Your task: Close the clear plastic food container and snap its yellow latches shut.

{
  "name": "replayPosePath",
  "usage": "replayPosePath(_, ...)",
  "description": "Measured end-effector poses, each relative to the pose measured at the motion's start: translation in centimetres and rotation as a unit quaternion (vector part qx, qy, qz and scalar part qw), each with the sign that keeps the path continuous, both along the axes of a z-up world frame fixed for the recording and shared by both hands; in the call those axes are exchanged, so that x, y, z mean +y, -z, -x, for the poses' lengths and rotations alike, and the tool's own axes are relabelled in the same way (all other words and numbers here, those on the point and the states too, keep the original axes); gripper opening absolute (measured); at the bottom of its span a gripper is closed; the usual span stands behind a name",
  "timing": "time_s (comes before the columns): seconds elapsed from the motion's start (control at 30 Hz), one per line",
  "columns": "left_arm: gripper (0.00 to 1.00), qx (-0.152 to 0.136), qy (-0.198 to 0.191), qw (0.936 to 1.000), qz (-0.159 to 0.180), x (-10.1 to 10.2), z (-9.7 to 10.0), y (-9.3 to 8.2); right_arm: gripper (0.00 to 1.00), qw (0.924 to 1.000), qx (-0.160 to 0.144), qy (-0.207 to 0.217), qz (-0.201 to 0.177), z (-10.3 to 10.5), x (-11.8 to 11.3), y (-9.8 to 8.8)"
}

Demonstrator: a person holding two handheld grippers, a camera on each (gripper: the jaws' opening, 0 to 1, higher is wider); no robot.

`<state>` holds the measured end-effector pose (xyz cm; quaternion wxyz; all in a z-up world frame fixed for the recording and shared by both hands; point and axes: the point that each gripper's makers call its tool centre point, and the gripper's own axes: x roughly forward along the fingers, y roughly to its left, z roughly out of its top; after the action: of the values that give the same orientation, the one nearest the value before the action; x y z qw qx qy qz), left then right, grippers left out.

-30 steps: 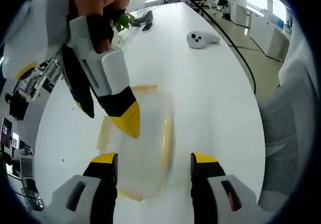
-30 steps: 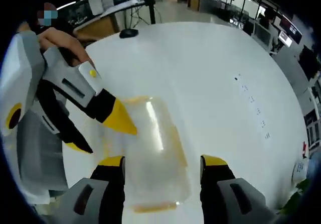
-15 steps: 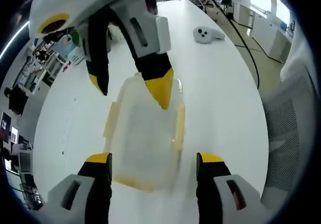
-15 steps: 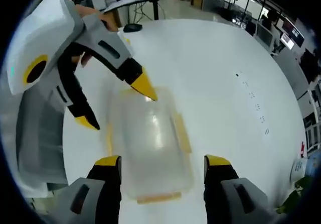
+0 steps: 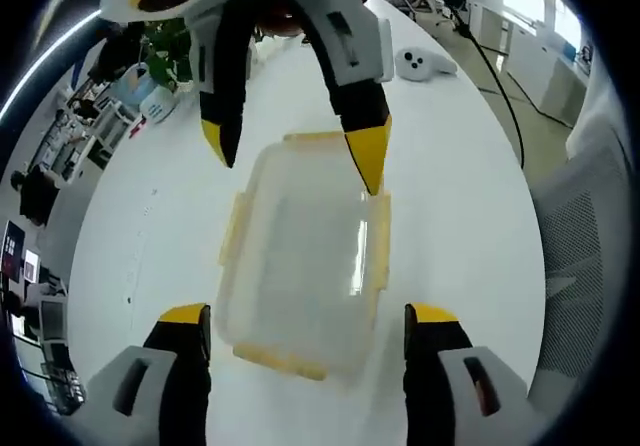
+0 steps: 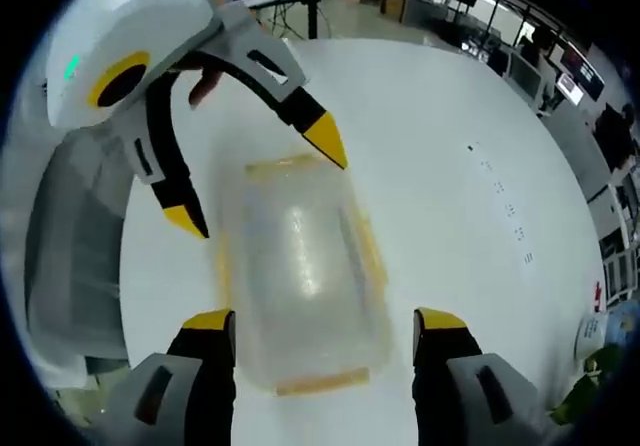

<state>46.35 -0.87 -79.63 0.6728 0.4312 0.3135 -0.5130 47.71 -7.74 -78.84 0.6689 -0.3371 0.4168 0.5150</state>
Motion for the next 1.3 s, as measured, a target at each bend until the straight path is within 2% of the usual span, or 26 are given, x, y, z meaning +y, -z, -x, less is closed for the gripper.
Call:
replayPosePath(0.1,0.82,0.007,-0.008,0.9999,-0.001,0.2,-0.2,0.3,0.75,1.0000,-0.001,-0.002,-0.001,0.2,-0.1,0.0)
replayPosePath(0.7,0.84,0.001,0.008,0.9996,-0.026,0.2,-1.2,1.6,0.77,0.9980,-0.043,-0.039,0.026,0.7,-0.7,1.1)
replayPosePath(1.3,0.86,0.025,0.013,0.9989,-0.038,-0.1,-1.3,3.0,0.75,0.9971,-0.046,-0.049,0.036,1.1,-1.1,2.1)
